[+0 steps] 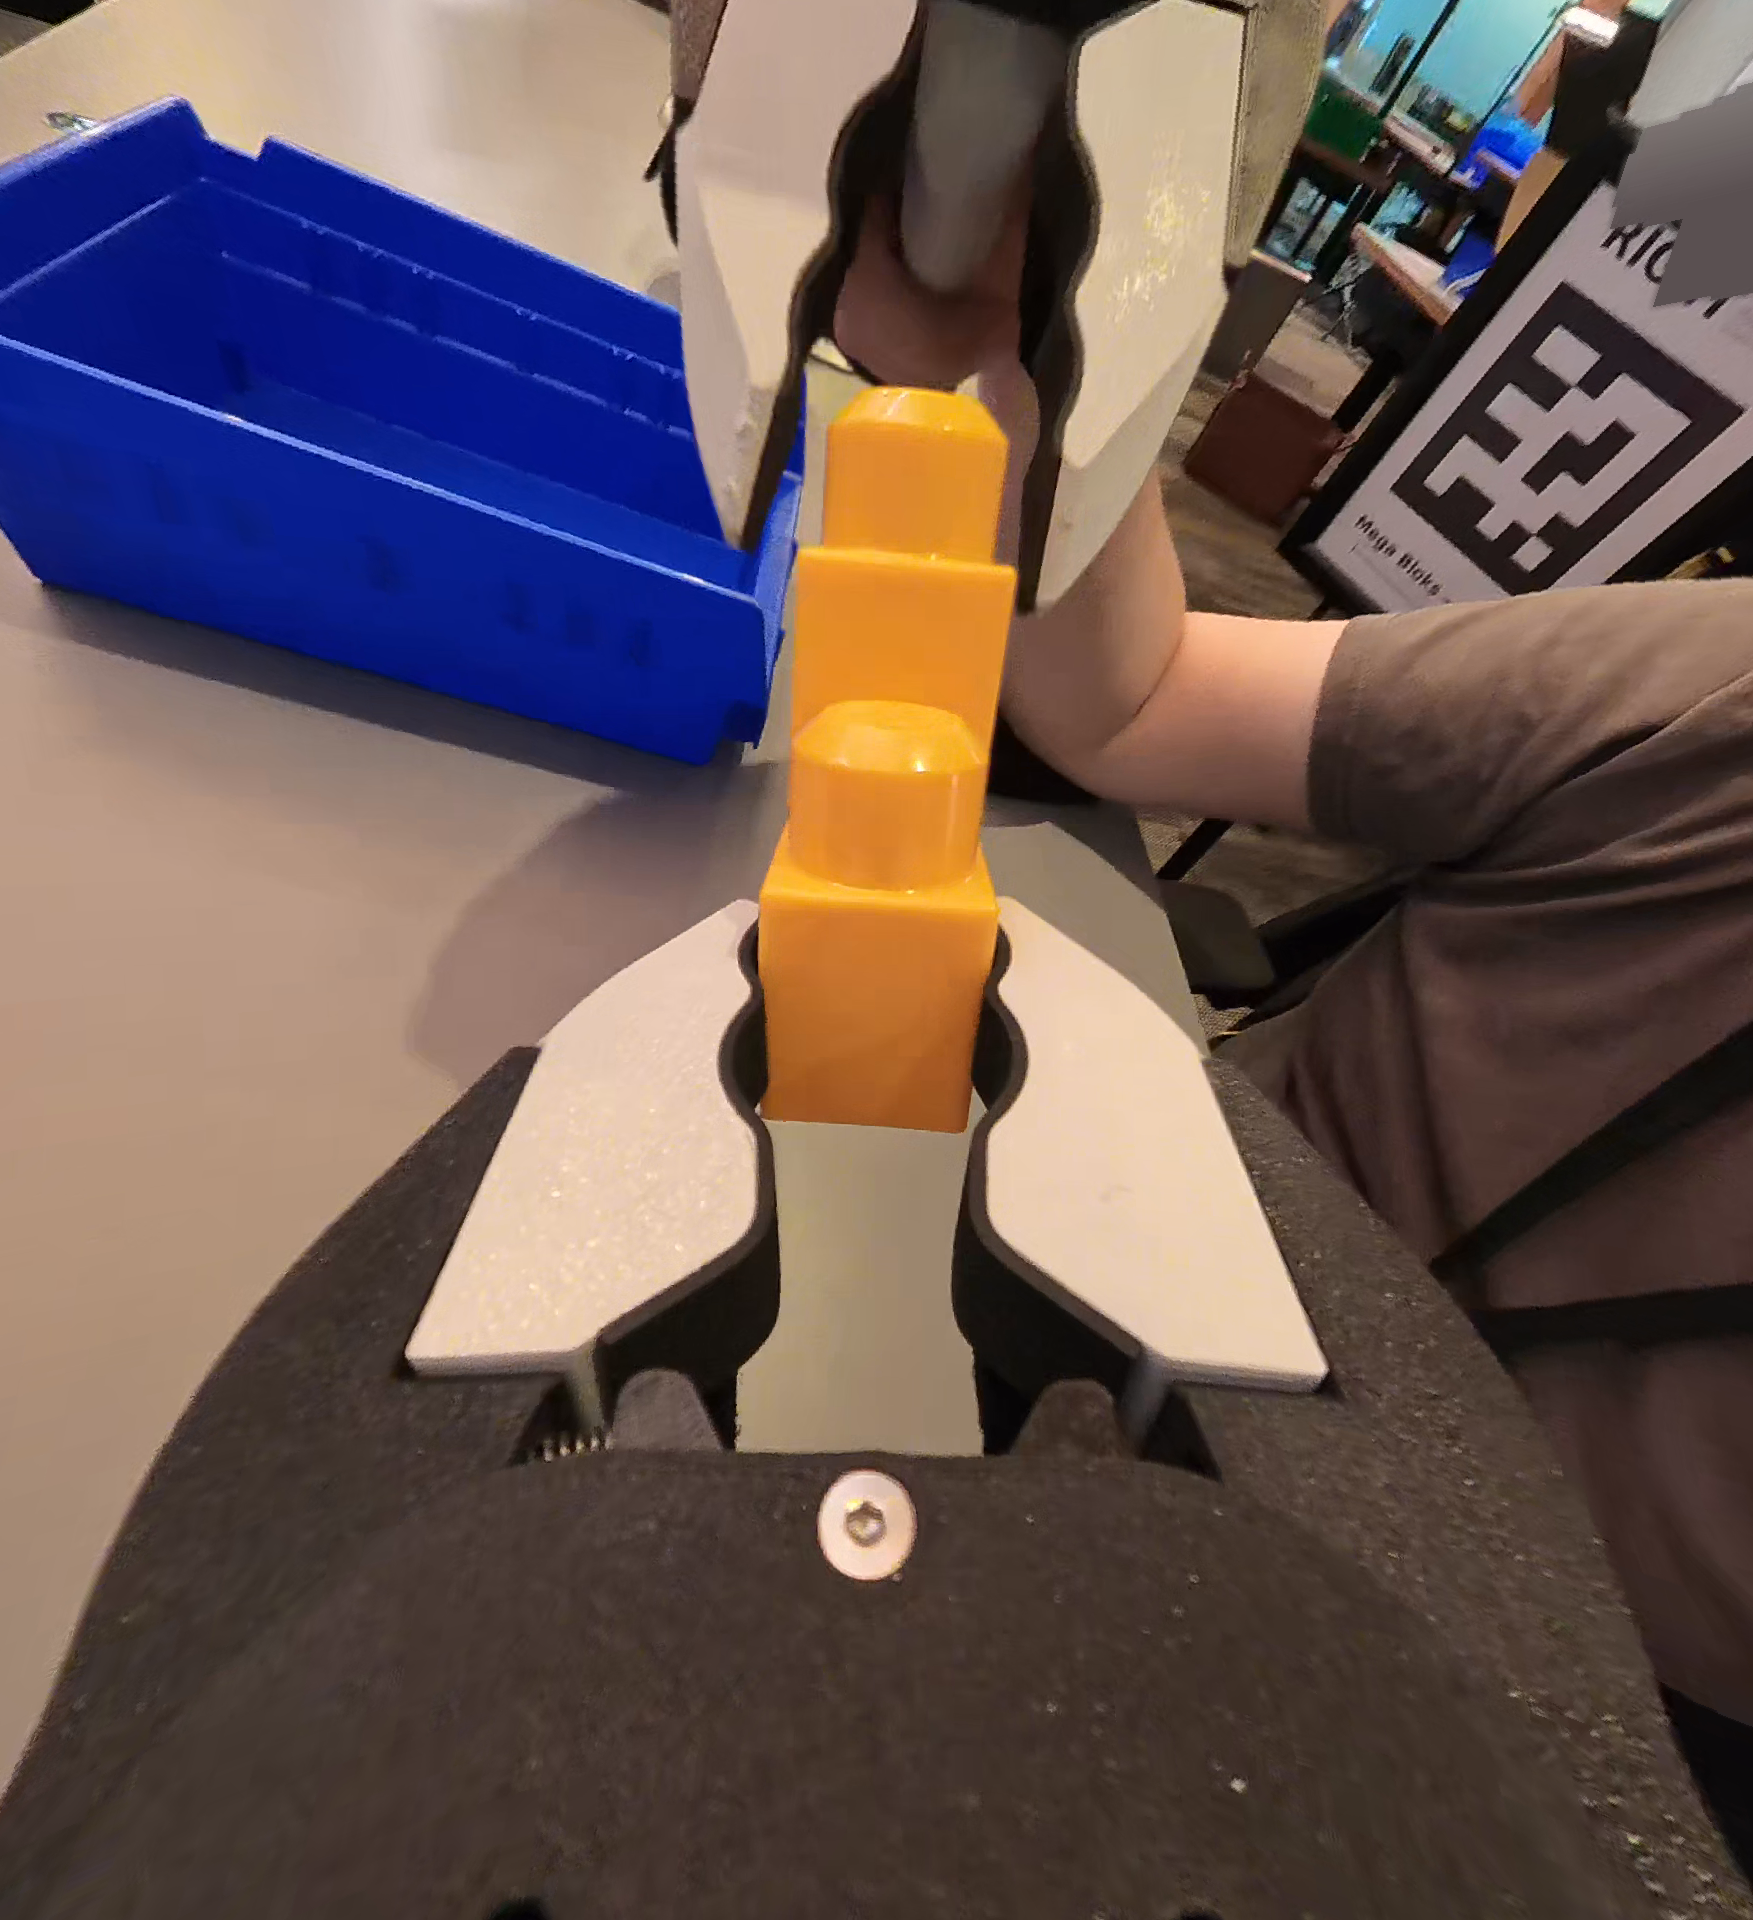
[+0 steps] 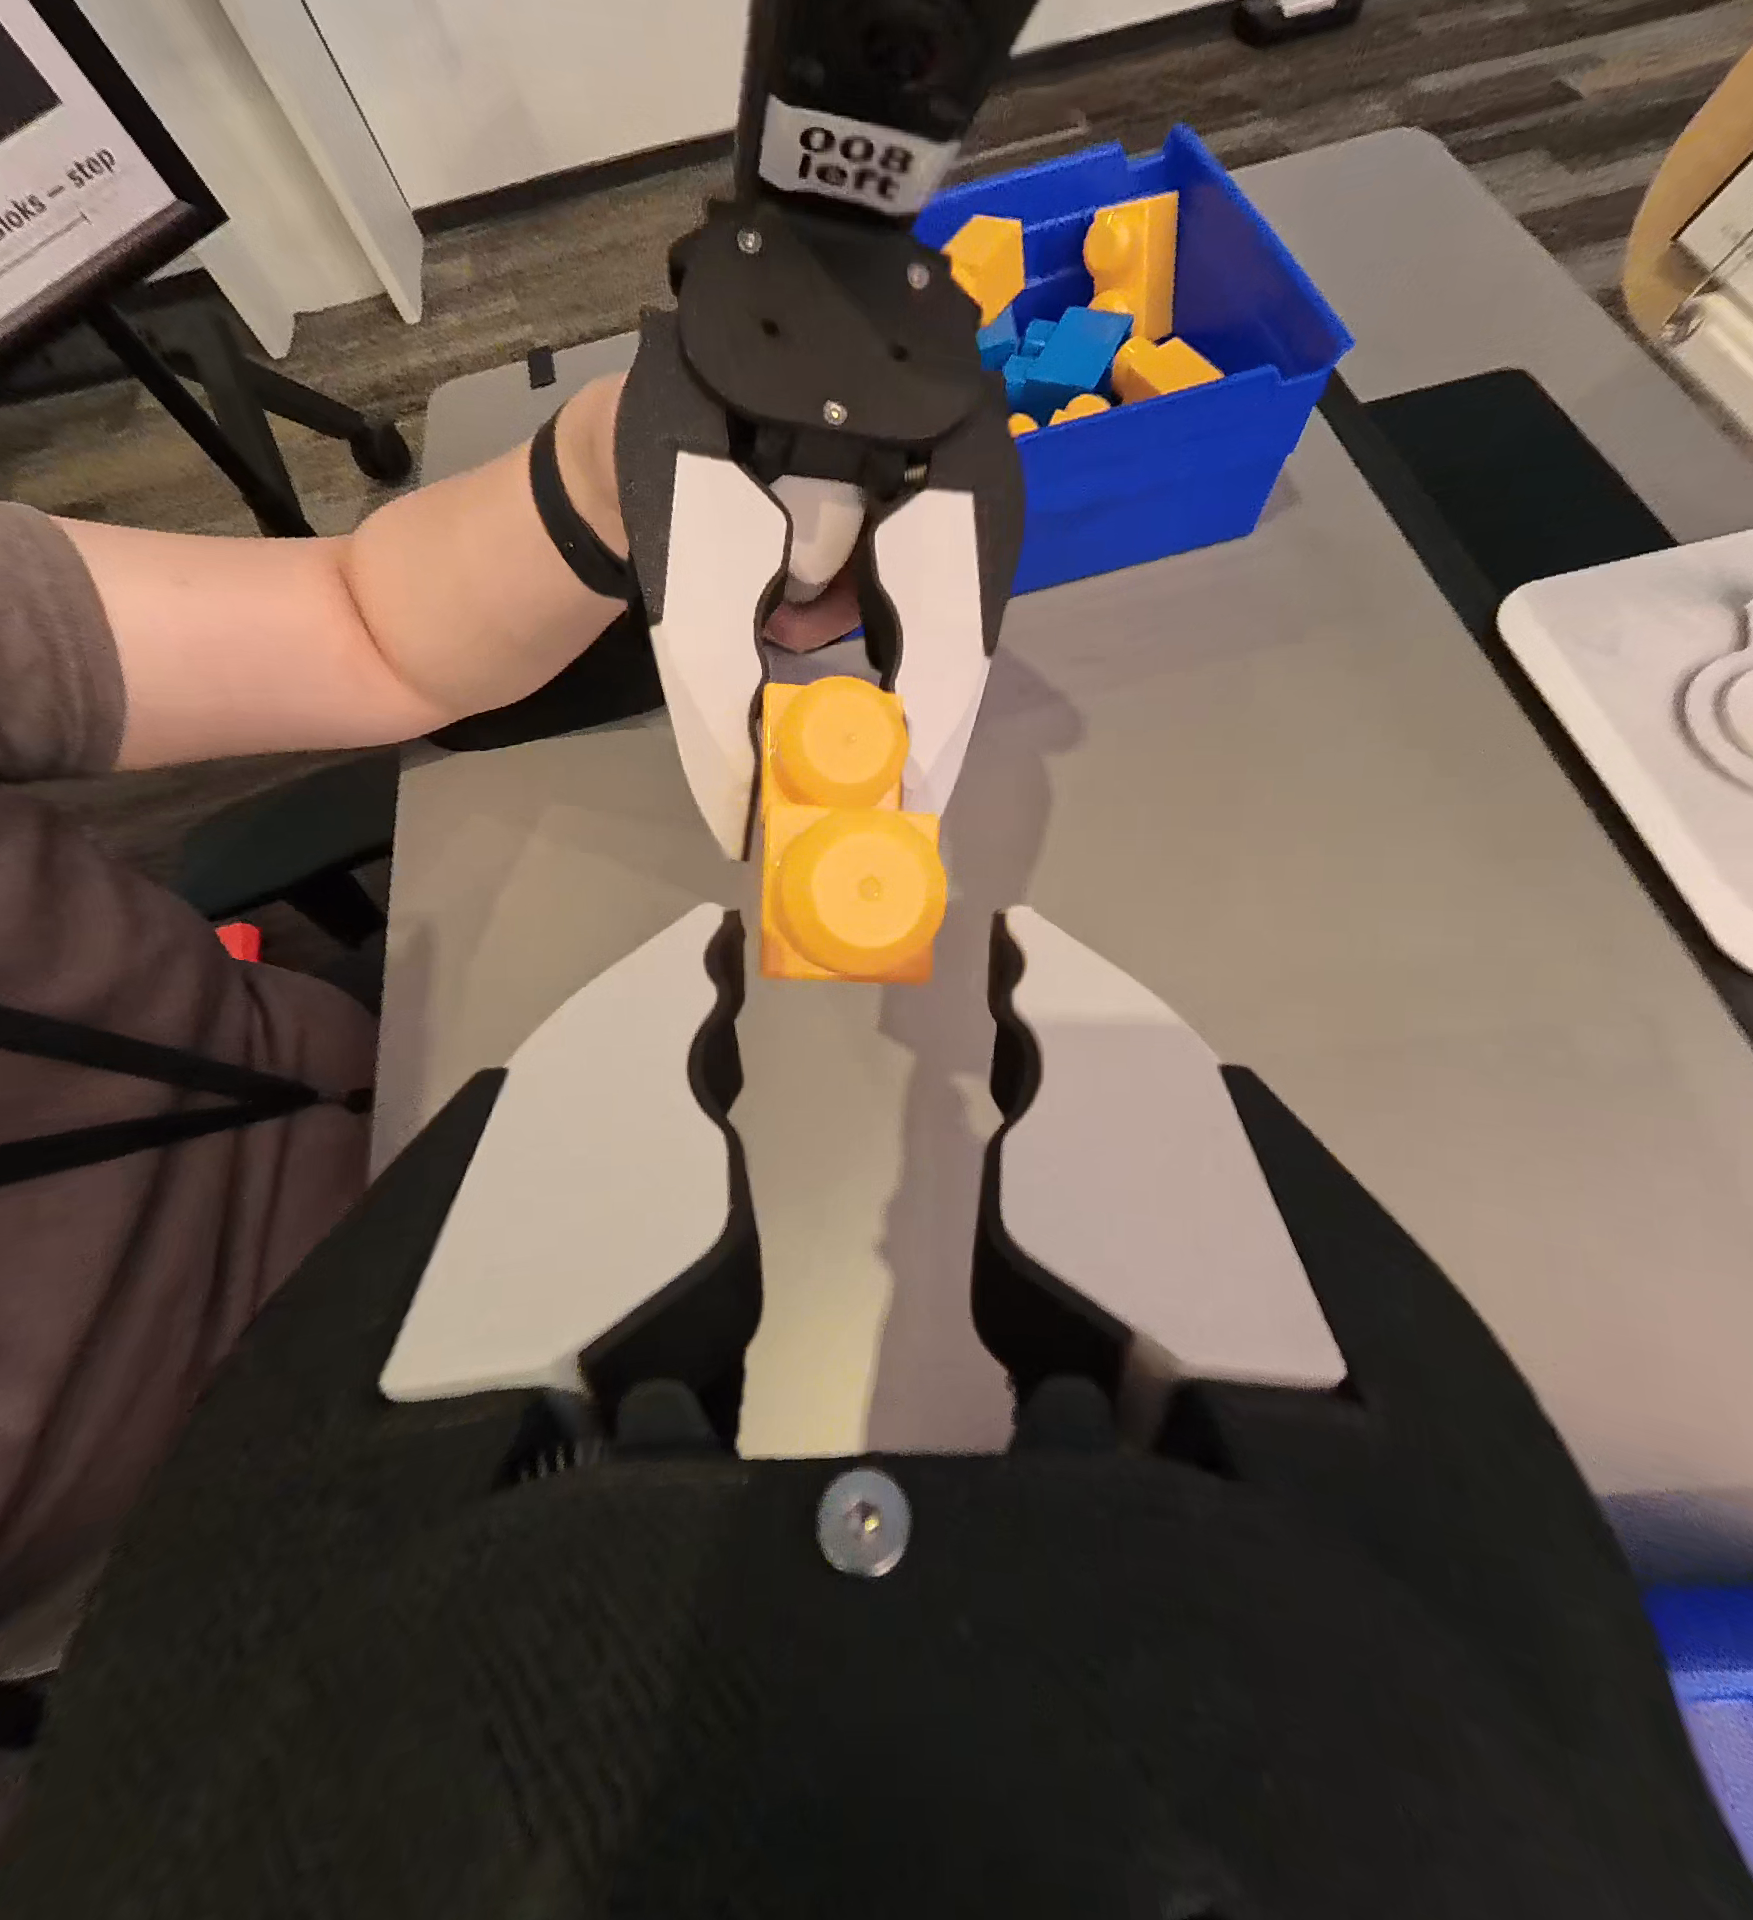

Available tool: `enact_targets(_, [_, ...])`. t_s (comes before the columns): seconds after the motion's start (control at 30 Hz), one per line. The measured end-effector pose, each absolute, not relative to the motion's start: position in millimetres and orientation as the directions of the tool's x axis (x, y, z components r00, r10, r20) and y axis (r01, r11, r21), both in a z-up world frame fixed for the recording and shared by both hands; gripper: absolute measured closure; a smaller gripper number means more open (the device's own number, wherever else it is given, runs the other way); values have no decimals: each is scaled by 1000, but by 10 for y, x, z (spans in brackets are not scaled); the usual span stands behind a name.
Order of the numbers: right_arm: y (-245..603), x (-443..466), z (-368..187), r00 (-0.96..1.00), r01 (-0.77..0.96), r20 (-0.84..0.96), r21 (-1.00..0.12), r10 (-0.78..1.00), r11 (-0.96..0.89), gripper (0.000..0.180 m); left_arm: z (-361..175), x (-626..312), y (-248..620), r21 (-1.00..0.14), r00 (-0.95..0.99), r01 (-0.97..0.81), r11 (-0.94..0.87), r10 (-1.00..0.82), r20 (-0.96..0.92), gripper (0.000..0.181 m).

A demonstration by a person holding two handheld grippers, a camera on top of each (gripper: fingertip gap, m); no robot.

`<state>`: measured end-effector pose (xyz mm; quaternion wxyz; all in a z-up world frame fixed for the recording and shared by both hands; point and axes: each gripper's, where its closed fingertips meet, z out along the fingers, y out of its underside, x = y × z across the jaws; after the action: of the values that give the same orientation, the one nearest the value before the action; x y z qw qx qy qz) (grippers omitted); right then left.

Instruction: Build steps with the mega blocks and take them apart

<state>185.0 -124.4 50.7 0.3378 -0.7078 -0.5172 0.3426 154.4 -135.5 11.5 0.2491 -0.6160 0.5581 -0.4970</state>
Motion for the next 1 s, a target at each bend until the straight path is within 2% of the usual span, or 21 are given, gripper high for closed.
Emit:
enact_targets(0.1, [-1274,1827,350,220,563,-164,-784,961,-263,133,92,1548,-1359,-862,-114,-451,-231,-943,313,144])
enact_targets(0.17, [-1298,1807,290,200,597,-165,-761,966,-254,144,32,1530,-1359,-858,-115,-471,-205,-950,290,144])
enact_targets(0.2, [-1292,1800,298,198,601,-151,-762,969,-241,144,32,1527,-1377,-862,-127,-467,-197,-950,286,140])
enact_targets(0.27, [-1247,1852,353,224,601,-94,-770,970,-213,144,82,1520,-1370,-870,-124,-453,-197,-952,280,114])
enact_targets(0.33, [-1177,2056,455,276,603,-20,-775,961,-189,144,142,1479,-1306,-882,-96,-433,-187,-963,251,108])
enact_targets(0.4, [-991,2481,625,418,578,75,-791,905,-201,144,223,1406,-1274,-896,-90,-405,-182,-967,237,110])
enact_targets(0.5, [-594,3465,755,696,508,186,-810,694,-292,144,312,1295,-1260,-906,-93,-387,-174,-970,226,116])
enact_targets(0.67, [-147,4378,129,786,507,173,-730,594,-458,144,350,1206,-1275,-907,-95,-396,-142,-976,194,118])
enact_targets(0.87, [248,4447,-636,749,566,118,-625,652,-537,143,305,1236,-1319,-901,-119,-412,-132,-973,197,119])
enact_targets(1.0, [369,4427,-854,681,652,175,-586,711,-481,144,258,1265,-1339,-893,-132,-426,-143,-967,218,120])
